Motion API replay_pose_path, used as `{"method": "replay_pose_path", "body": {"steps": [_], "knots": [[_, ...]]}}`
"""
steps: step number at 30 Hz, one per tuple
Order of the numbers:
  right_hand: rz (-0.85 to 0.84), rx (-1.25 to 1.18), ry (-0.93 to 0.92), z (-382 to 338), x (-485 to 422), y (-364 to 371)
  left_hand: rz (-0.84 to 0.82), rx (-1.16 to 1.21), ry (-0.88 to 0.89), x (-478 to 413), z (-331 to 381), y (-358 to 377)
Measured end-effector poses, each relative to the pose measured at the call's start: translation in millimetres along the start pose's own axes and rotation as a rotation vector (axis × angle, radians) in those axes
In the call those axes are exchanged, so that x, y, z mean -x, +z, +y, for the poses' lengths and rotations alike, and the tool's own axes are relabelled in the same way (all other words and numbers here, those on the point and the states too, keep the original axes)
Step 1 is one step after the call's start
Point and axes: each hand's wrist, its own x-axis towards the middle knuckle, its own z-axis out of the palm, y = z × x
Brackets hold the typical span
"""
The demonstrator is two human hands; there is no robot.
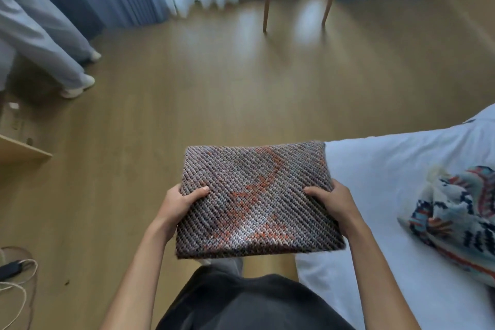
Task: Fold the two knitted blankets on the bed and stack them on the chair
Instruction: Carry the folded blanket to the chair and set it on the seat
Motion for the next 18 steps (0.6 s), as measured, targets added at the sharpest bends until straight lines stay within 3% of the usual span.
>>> {"method": "replay_pose_path", "body": {"steps": [8, 18], "knots": [[0.093, -0.049, 0.011, -125.5, -123.0, 28.2, -0.11, -0.037, 0.009, -154.6, 146.7, -2.4], [0.204, -0.138, -0.012, -243.5, -248.5, 8.3, -0.182, -0.1, 0.019, -295.5, 286.0, 53.9]]}}
